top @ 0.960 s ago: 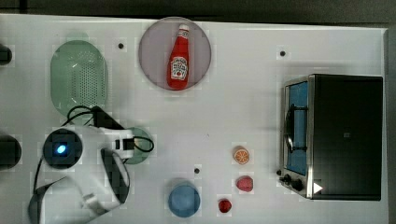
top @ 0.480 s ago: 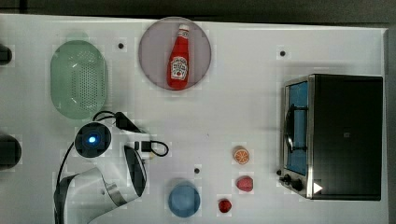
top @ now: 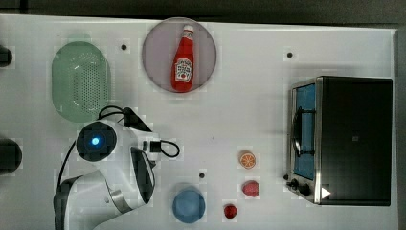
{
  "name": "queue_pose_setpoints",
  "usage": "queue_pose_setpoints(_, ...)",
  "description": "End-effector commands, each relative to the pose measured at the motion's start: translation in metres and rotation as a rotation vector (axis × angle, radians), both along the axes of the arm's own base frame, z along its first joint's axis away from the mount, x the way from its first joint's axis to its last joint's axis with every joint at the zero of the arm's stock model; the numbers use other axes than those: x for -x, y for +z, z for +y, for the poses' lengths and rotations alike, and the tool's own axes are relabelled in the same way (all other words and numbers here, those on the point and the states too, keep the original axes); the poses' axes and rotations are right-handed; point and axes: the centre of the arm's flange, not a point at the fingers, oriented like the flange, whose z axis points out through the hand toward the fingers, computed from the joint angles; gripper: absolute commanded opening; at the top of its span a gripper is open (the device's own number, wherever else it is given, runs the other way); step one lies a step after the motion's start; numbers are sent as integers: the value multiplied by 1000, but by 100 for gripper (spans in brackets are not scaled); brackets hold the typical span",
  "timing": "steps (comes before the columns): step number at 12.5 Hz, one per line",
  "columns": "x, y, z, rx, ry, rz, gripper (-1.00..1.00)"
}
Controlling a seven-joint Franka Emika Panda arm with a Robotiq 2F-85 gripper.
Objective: Pick Banana and place it in mug.
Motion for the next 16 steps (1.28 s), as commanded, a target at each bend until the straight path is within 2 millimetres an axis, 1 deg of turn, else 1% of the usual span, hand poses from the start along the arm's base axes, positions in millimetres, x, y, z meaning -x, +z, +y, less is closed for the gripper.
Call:
queue_pose_setpoints(1, -27, 99, -25, -7, -64, -101, 100)
queue_pose_setpoints(3, -34, 154, -62, 5, -49, -89, 100)
queue_pose_setpoints(5, -40, 209, -107, -3, -92, -108, 100)
queue_pose_setpoints(7, -39, 252, -149, -15, -128, -112, 100)
queue_pose_setpoints(9, -34, 285, -185, -24, -144, -132, 100)
queue_pose_setpoints(11, -26, 304, -219, -36, -151, -138, 100)
queue_pose_setpoints(12, -24, 309, -232, -40, -134, -150, 100)
queue_pose_setpoints(13, -21, 309, -244, -33, -102, -143, 100)
queue_pose_setpoints(14, -19, 307, -251, -33, -86, -130, 100)
queue_pose_setpoints(16, -18, 303, -255, -34, -93, -110, 100)
